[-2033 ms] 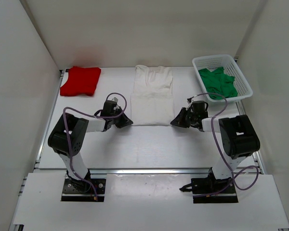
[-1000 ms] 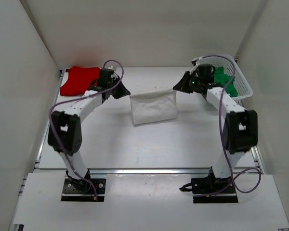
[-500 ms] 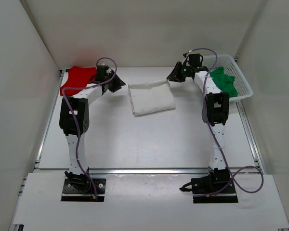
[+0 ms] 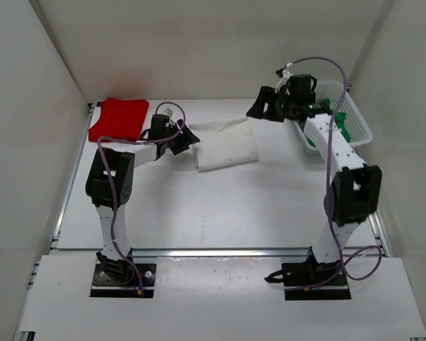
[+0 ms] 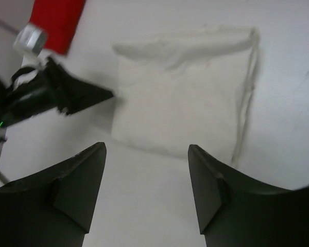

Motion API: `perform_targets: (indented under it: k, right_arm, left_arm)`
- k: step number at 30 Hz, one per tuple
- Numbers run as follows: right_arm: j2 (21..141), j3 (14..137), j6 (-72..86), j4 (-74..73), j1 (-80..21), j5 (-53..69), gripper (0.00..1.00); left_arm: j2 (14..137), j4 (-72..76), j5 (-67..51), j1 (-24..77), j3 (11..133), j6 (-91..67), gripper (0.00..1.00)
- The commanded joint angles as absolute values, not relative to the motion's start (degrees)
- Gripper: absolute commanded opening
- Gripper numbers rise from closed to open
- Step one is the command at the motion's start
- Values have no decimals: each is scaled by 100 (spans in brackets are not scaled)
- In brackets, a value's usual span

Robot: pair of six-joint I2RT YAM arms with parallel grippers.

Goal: Fold and stack the t-shirts
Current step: Fold the long partially folded tshirt into a neat square, then put the neatly folded tshirt into the corner of the board with the left arm

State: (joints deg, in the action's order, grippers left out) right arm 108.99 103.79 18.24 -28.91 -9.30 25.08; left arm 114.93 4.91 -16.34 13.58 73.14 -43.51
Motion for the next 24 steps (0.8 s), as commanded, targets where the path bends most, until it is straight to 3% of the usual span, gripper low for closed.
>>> perform_targets:
  k: [1, 3, 9, 11, 13, 15, 24]
  right_arm:
    - [9471, 8568, 2038, -1534, -949, 2530, 63]
    - [8949, 7528, 2363, -961, -853, 2820, 64]
    - [8043, 6242, 2478, -432, -975, 3024, 64]
    - [7797, 5882, 2522, -290, -1037, 3111, 64]
    - [7622, 5512, 2593, -46, -993, 3155, 64]
    - [7428, 5030, 2663, 139, -984, 3216, 64]
    - [7119, 3718, 3164, 922, -721, 3647, 60]
  left_arm:
    - [11802, 687, -2136, 1512, 7452, -4158, 70]
    - [12057, 467, -1979, 1582, 7620, -4105, 64]
    - [12716, 265, -1731, 1749, 8155, -4201, 56]
    - [12971, 229, -1906, 1767, 8576, -4245, 44]
    - [13174, 211, -1942, 1881, 8910, -4298, 13]
    - [13341, 106, -1995, 2021, 9471, -4359, 1]
    - [13439, -1362, -2407, 1627, 12662, -4087, 0]
